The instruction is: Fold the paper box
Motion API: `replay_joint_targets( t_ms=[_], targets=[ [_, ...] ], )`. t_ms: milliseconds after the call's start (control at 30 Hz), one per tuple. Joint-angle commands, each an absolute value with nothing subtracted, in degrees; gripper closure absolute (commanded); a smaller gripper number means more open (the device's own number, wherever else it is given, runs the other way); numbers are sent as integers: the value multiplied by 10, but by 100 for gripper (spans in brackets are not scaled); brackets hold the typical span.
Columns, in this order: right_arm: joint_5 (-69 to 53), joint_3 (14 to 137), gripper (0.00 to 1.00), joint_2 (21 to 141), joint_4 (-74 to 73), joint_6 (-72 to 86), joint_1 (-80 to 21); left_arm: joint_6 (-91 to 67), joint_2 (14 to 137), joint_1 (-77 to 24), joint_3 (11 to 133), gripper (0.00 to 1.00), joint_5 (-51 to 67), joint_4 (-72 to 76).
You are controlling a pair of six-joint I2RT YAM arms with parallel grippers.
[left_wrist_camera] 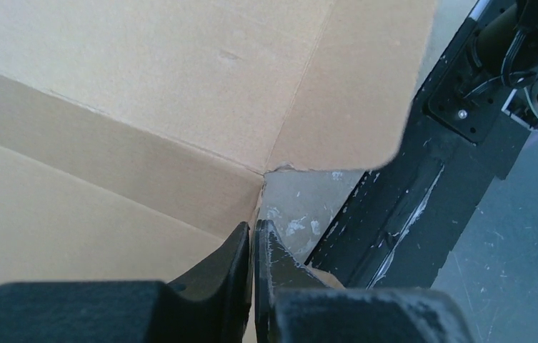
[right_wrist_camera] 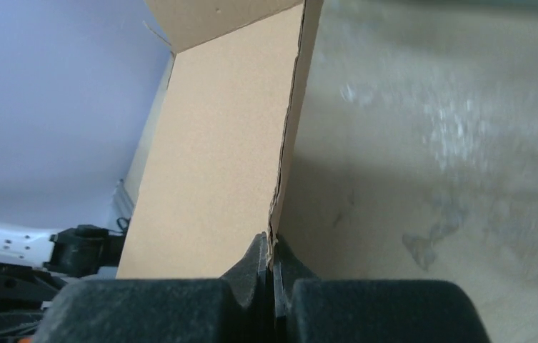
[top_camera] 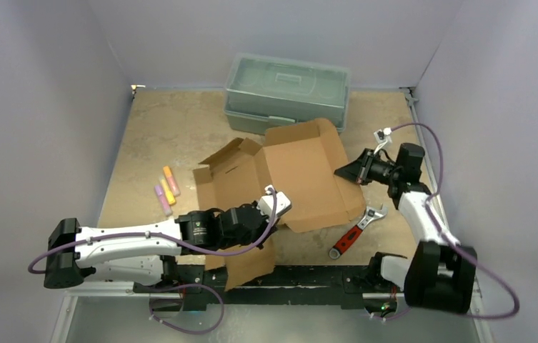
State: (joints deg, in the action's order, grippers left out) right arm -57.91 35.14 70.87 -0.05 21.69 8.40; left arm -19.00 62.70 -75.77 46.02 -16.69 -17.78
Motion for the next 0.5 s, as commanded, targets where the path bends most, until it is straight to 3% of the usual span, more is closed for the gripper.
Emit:
replay_joint_targets(
  t_ms=[0, 233, 333, 467],
  targets=[
    [-609, 371, 100, 590, 11, 152, 86, -211, 591, -751, 471, 93, -196, -159],
    [-576, 415, 100, 540, -49, 85, 94, -217, 557, -751, 468, 76, -186, -153],
    [-565, 485, 100, 544, -109, -19, 96, -213, 543, -750, 489, 59, -213, -164],
    [-528, 559, 100, 549, -129, -139, 104, -204, 519, -728, 535, 28, -261, -184]
  ],
)
